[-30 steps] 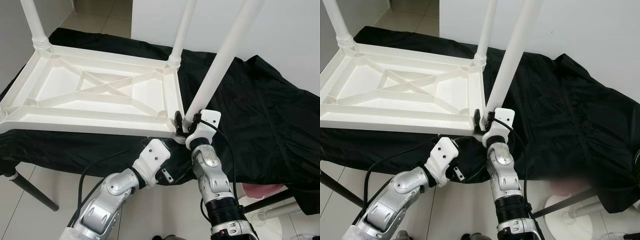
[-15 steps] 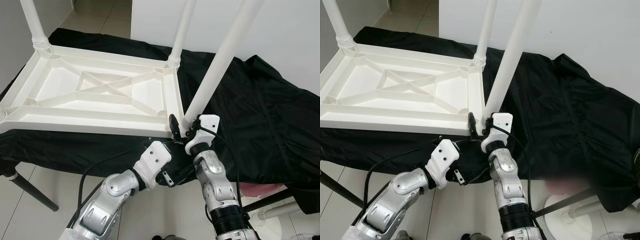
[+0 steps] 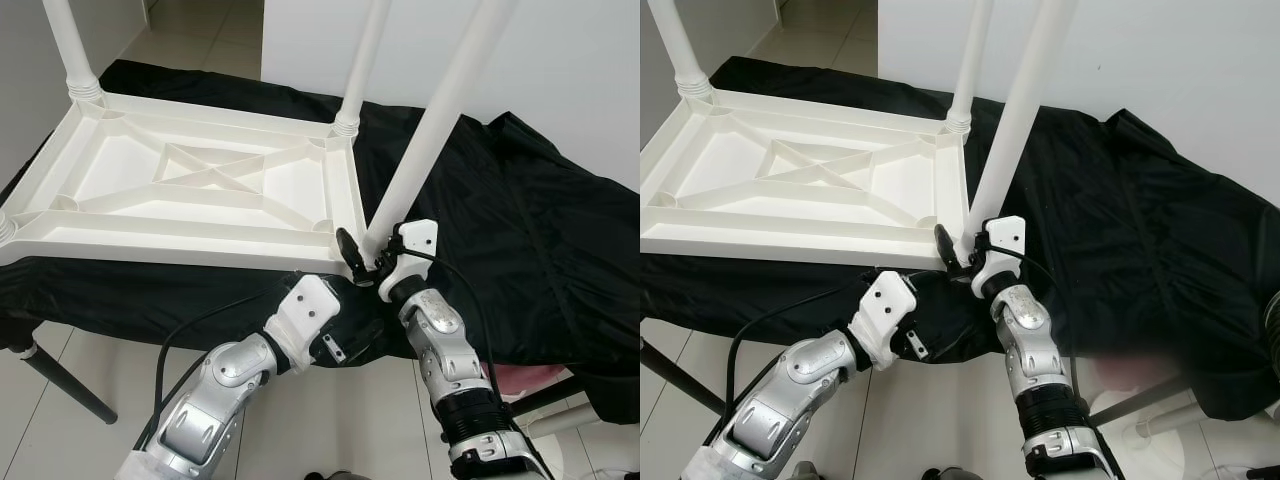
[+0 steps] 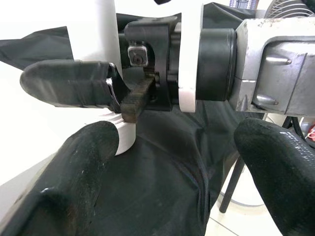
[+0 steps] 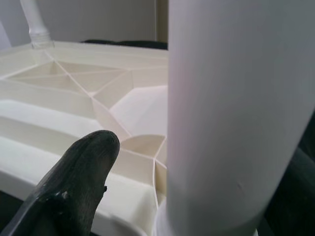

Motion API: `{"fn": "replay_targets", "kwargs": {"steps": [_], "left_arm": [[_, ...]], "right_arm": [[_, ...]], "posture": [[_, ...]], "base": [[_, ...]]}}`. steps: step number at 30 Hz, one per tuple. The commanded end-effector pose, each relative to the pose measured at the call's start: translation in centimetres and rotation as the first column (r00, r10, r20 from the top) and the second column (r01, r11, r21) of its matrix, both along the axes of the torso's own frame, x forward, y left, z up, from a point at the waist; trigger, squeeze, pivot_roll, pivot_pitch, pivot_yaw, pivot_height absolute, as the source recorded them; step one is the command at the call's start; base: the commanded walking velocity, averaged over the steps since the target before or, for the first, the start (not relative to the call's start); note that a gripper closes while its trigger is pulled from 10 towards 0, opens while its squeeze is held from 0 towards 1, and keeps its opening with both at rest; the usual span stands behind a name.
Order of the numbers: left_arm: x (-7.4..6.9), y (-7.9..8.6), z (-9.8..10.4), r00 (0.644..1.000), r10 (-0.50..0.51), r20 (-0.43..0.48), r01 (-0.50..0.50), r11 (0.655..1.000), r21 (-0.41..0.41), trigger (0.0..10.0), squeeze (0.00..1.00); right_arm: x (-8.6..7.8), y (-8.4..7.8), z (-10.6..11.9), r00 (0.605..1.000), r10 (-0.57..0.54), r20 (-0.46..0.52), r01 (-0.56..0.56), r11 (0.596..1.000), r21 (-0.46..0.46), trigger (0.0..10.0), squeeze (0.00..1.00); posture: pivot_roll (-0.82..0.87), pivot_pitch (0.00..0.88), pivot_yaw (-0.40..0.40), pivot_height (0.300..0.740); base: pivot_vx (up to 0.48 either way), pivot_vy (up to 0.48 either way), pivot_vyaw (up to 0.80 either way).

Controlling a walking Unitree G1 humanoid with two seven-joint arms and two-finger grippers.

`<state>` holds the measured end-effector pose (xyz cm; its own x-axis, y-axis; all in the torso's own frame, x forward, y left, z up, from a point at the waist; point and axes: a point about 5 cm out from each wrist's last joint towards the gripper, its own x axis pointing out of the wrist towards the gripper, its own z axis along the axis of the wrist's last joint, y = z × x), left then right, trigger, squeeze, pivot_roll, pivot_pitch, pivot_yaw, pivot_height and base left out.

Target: Building children table

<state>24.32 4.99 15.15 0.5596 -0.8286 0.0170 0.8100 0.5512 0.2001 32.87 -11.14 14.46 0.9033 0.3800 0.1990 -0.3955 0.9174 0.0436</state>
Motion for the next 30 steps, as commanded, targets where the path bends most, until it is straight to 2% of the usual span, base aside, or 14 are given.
{"fn": "replay_targets", "kwargs": {"steps": [1, 3, 5, 7, 11, 14, 17, 18, 19, 20, 30], "left_arm": [[-0.1, -0.2, -0.2, 1.000, -0.013, -0.002, 0.013, 1.000, 0.007, 10.0, 0.00], [-0.2, -0.3, -0.1, 1.000, -0.014, -0.002, 0.014, 1.000, 0.007, 10.0, 0.00], [-0.2, -0.3, -0.1, 1.000, -0.014, -0.002, 0.014, 1.000, 0.007, 10.0, 0.00], [-0.2, -0.3, -0.1, 1.000, -0.016, -0.003, 0.016, 1.000, 0.007, 10.0, 0.00], [-0.2, -0.3, -0.1, 1.000, -0.018, -0.003, 0.018, 1.000, 0.007, 10.0, 0.00], [-0.1, -0.3, 0.0, 1.000, -0.016, -0.001, 0.016, 1.000, 0.008, 10.0, 0.00], [0.0, -0.3, 0.0, 1.000, -0.016, 0.000, 0.016, 1.000, 0.008, 10.0, 0.00], [0.0, -0.3, 0.0, 1.000, -0.014, 0.002, 0.014, 1.000, 0.008, 10.0, 0.00], [0.1, -0.2, 0.1, 1.000, -0.011, 0.004, 0.011, 1.000, 0.007, 10.0, 0.00], [0.2, -0.2, 0.1, 1.000, -0.009, 0.005, 0.009, 1.000, 0.007, 10.0, 0.00], [0.2, -0.1, 0.2, 1.000, 0.000, 0.009, -0.001, 1.000, 0.006, 10.0, 0.00]], "right_arm": [[0.1, -0.5, -0.6, 0.999, 0.030, -0.016, -0.030, 0.999, -0.023, 10.0, 0.00], [0.2, -0.5, -1.0, 0.990, 0.138, -0.029, -0.140, 0.987, -0.078, 10.0, 0.00], [0.2, -0.5, -1.0, 0.990, 0.138, -0.029, -0.140, 0.987, -0.078, 10.0, 0.00], [0.6, -0.6, -1.0, 0.980, 0.197, -0.034, -0.199, 0.972, -0.127, 10.0, 0.00], [0.9, -0.7, -0.9, 0.975, 0.219, -0.037, -0.222, 0.964, -0.149, 10.0, 0.00], [2.1, -1.1, -0.5, 0.967, 0.250, -0.053, -0.256, 0.944, -0.206, 9.9, 0.00], [2.3, -1.1, -0.5, 0.965, 0.256, -0.057, -0.262, 0.940, -0.219, 9.9, 0.00], [2.5, -1.3, -0.6, 0.964, 0.259, -0.069, -0.267, 0.935, -0.232, 3.8, 0.00], [2.6, -1.4, -0.9, 0.962, 0.260, -0.088, -0.274, 0.930, -0.243, 0.4, 0.00], [2.6, -1.6, -1.1, 0.959, 0.263, -0.103, -0.281, 0.926, -0.251, 0.0, 0.00], [2.4, -2.0, -2.0, 0.957, 0.258, -0.135, -0.284, 0.930, -0.235, 0.0, 0.00]], "posture": [[0.10, 0.077, -0.152, 0.740], [0.10, 0.085, -0.146, 0.740], [0.10, 0.085, -0.146, 0.740], [0.09, 0.091, -0.138, 0.740], [0.10, 0.093, -0.137, 0.740], [0.09, 0.094, -0.135, 0.740], [0.09, 0.094, -0.135, 0.740], [0.10, 0.096, -0.138, 0.740], [0.10, 0.097, -0.140, 0.740], [0.10, 0.097, -0.140, 0.740], [0.10, 0.100, -0.140, 0.740]], "base": [[0.000, 0.000, 0.00], [0.000, 0.000, 0.00], [0.000, 0.000, 0.00], [0.000, 0.000, 0.00], [0.000, 0.000, 0.00], [0.000, 0.000, 0.00], [0.000, 0.000, 0.00], [0.000, 0.000, 0.00], [0.000, 0.000, 0.00], [0.000, 0.000, 0.00], [0.000, 0.000, 0.00]]}}
